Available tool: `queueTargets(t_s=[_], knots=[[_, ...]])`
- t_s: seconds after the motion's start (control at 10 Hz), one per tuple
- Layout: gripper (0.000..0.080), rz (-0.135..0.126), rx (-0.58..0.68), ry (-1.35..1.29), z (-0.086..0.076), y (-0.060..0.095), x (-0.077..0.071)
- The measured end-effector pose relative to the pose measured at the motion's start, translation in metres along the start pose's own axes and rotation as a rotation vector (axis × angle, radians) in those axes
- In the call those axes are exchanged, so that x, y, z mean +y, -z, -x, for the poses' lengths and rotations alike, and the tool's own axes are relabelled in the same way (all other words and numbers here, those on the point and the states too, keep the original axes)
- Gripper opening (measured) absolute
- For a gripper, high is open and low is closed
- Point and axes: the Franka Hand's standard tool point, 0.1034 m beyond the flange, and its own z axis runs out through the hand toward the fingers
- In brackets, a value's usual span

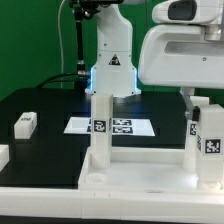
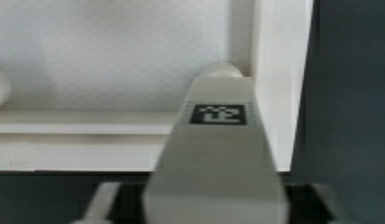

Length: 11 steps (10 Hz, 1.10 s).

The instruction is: Assemble desk

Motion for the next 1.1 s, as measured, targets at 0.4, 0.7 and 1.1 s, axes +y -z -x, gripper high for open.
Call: queueTargets(t_s=[0.4,0.7,1.1], knots=[[0.0291,0.001,0.0,-0.028,-0.0002,-0.0001,0.0011],[0.0291,0.0,0.0,-0.164,-0.0001,-0.0001,0.0009],[0.0291,-0.021,-0.004,-0.533,0.0006,-0.0022,0.002]])
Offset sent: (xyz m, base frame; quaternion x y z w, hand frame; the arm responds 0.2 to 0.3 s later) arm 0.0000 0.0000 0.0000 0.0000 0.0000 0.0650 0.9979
